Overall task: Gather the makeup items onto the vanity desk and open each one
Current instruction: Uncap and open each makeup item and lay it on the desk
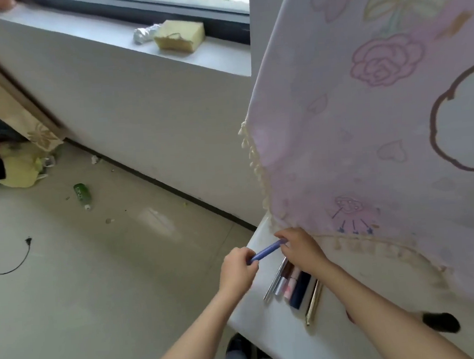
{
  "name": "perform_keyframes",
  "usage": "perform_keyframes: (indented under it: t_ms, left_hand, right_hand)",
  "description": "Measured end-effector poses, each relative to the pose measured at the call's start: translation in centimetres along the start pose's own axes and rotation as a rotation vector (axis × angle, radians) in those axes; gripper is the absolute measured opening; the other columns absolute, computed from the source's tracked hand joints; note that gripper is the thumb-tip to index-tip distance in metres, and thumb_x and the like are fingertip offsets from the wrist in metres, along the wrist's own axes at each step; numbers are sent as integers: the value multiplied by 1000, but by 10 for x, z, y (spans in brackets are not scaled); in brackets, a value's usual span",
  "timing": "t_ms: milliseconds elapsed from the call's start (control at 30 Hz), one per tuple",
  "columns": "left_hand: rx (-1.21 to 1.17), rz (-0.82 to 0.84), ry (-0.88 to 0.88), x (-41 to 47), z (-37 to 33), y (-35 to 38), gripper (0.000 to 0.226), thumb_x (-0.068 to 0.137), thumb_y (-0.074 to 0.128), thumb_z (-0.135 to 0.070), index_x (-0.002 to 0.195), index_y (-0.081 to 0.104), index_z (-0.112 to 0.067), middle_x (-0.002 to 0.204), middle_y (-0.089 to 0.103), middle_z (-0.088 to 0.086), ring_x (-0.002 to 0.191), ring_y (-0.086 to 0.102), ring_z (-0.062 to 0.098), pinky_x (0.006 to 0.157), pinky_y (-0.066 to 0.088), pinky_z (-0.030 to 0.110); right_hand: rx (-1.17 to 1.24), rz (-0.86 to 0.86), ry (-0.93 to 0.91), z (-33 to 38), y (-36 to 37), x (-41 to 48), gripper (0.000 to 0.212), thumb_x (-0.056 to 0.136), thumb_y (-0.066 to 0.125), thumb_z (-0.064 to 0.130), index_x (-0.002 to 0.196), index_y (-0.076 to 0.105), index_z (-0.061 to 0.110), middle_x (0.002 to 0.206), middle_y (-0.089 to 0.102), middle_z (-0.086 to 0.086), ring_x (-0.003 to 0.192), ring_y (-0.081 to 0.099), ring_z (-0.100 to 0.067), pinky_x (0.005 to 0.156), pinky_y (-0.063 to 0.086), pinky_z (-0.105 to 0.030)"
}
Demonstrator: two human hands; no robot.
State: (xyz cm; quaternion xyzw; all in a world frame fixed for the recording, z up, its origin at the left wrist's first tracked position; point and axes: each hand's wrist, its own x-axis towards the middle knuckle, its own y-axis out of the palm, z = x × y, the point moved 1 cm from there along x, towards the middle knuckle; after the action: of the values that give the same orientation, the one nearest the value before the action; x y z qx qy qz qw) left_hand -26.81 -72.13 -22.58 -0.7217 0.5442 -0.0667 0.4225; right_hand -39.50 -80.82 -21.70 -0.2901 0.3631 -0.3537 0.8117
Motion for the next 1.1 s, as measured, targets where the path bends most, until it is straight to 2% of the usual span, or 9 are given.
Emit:
perform_keyframes:
  t_ms: [100, 233, 367, 467, 600, 733, 900, 1000, 1100]
  left_hand:
    - [-302, 15, 62, -1, -11, -44, 12, 80, 62, -3, 85, 70, -10, 67, 57, -6, 57, 50, 0, 52, 35, 8]
    - [-667, 83, 154, -6, -32, -108, 26, 78, 64, 9, 73, 68, -17, 55, 66, -12, 53, 58, -5, 59, 46, 9]
    - [-1084, 100, 164, -16, -48, -141, 29, 74, 65, 13, 79, 71, -14, 61, 68, -2, 57, 63, 10, 62, 55, 17]
    - [-1318, 183, 191, -26, -67, -143, 22, 82, 56, 8, 94, 65, -7, 74, 69, 3, 66, 67, 10, 65, 56, 17]
    - [-1248, 287, 275, -42, -87, -127, 18, 68, 66, -12, 84, 70, -4, 83, 70, 9, 69, 64, 18, 64, 54, 24]
    - [-1097, 238, 323, -42, -94, -134, 8, 74, 73, -13, 79, 71, -8, 72, 71, 6, 65, 64, 16, 66, 52, 24]
    - [-578, -94, 512, -35, -92, -157, 15, 79, 68, -5, 78, 73, -19, 60, 64, -10, 59, 54, -1, 58, 40, 8]
    - [-214, -252, 673, -29, -87, -165, 12, 76, 73, -14, 87, 76, -18, 63, 52, -10, 57, 47, 4, 60, 41, 20]
    - [-71, -314, 744, -32, -84, -170, 17, 74, 75, -17, 91, 75, -18, 64, 48, -14, 62, 48, 11, 63, 47, 33]
  right_hand:
    - [149, -64, -34, 15, -28, -15, 29, 88, 54, 5, 115, 62, 5, 113, 63, -11, 98, 58, -15, 72, 37, 0]
    - [339, -108, -136, 46, -70, -43, 18, 83, 64, 7, 98, 70, 13, 79, 66, 6, 66, 57, 6, 62, 41, -4]
    - [595, -198, -186, 82, -94, -70, 23, 82, 64, 5, 78, 68, 27, 60, 65, 8, 55, 57, -1, 58, 46, -16]
    - [871, -298, -190, 107, -93, -83, 21, 83, 62, 1, 74, 71, 17, 54, 64, 4, 49, 55, -7, 51, 46, -16]
    - [1100, -295, -144, 129, -74, -92, 15, 84, 62, 9, 74, 71, 6, 55, 63, -5, 45, 54, -13, 45, 41, -19]
    - [943, -329, -74, 130, -76, -92, 26, 90, 55, 19, 70, 67, 6, 52, 62, 2, 46, 55, -9, 46, 38, -17]
    - [733, -546, -113, 131, -118, -93, 21, 91, 53, 26, 72, 61, 19, 61, 60, 3, 52, 54, -8, 51, 41, -15]
    - [697, -460, -181, 142, -136, -90, 15, 88, 57, 27, 81, 62, 15, 57, 58, -1, 40, 52, -5, 45, 40, -17]
    - [589, -421, -194, 149, -141, -88, 16, 86, 61, 18, 73, 61, 9, 52, 57, -3, 36, 48, -6, 39, 39, -15]
